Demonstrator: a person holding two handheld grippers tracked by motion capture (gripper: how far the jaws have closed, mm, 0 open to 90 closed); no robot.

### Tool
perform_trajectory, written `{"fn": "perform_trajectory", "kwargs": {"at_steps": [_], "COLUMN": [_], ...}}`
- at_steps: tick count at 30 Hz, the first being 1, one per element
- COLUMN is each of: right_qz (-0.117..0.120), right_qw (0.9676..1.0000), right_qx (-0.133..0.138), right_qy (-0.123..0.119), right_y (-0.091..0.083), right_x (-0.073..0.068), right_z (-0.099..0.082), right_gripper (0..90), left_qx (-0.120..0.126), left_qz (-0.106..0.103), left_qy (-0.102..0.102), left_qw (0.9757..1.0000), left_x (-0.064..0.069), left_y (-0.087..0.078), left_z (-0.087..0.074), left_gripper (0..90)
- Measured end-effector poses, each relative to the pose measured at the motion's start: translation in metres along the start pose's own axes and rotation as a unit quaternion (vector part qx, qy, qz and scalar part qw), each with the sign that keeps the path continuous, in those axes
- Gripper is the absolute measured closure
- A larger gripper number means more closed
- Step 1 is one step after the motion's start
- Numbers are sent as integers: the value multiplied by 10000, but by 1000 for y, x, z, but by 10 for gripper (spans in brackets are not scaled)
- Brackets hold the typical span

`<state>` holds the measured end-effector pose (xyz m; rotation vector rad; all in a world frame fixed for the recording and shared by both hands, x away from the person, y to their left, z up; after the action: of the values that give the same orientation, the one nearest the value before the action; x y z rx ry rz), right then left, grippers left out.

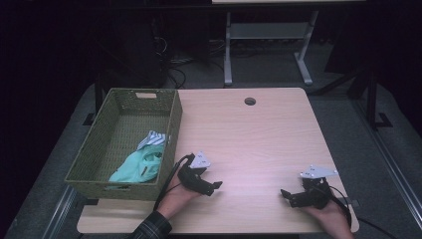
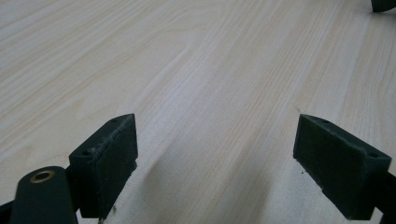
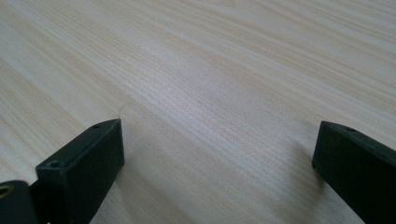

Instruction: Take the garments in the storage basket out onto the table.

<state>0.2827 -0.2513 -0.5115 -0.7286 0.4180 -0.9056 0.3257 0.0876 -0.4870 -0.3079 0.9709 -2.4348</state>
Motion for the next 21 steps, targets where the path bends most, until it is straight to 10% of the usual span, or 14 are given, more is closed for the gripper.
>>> {"fn": "perform_trajectory", "kwargs": {"at_steps": [21], "right_qz": [-6], "right_qw": [10000], "right_qx": [-4], "right_qy": [6], "right_y": [0], "right_x": [0], "right_z": [0], "right_gripper": [17], "left_qx": [74], "left_qz": [-190], "left_qy": [-191], "left_qw": [9996], "left_x": [-4], "left_y": [-7], "left_z": [10], "left_gripper": [132]}}
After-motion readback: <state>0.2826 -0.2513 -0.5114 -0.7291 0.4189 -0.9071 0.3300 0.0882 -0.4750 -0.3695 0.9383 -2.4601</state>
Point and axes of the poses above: each handheld gripper's, and its own axes: y roughly forward along the jaws, z roughly out of its top, x roughly to its right, the point moved 4 cm from there along y, roughly forward along the jaws, and after that the axes turned 1 degree about -x, right-handed, at the moved point
